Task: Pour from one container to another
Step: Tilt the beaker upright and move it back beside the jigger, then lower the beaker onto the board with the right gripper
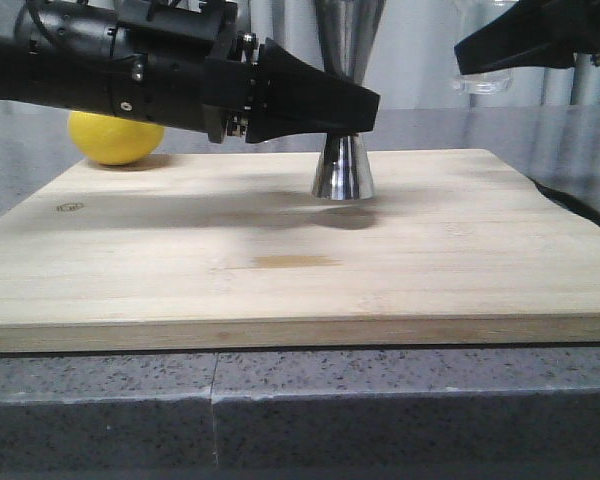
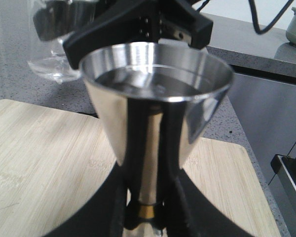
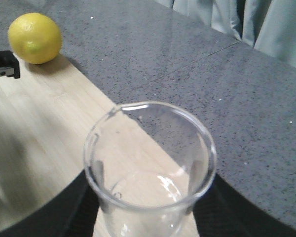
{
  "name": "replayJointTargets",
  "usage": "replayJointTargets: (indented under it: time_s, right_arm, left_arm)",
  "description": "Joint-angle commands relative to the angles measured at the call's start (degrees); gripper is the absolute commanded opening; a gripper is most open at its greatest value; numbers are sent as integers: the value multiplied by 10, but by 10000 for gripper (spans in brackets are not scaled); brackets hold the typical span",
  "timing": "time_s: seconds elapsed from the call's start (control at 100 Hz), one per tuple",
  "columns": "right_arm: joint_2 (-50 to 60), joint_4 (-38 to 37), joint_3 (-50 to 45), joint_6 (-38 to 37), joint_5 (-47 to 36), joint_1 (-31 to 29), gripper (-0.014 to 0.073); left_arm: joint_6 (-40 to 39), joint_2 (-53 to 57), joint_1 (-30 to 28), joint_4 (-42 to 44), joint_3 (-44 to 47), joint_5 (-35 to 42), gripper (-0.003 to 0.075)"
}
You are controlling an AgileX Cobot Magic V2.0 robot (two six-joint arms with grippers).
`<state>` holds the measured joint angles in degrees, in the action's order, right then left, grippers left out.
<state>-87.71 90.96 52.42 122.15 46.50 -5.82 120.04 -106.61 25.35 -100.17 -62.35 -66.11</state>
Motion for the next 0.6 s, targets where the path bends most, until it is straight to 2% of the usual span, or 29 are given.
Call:
replayJointTargets:
  time_s: [0.0,0.21,0.5,0.59]
  right_arm:
    - [8,37,9,17,50,-4,204]
    - [-4,25,-25,17,90,-4,204]
    - [-4,15,-84,21,91,-4,204]
    - [-4,-14,-86,21,93,-4,204]
  left_arm:
    - [-4,32,2,-42,-16,-55,-19]
    - [-4,32,2,-42,-16,-55,-19]
    - [-4,32,2,-42,-16,-55,-19]
    - [-4,32,2,-42,-16,-55,-19]
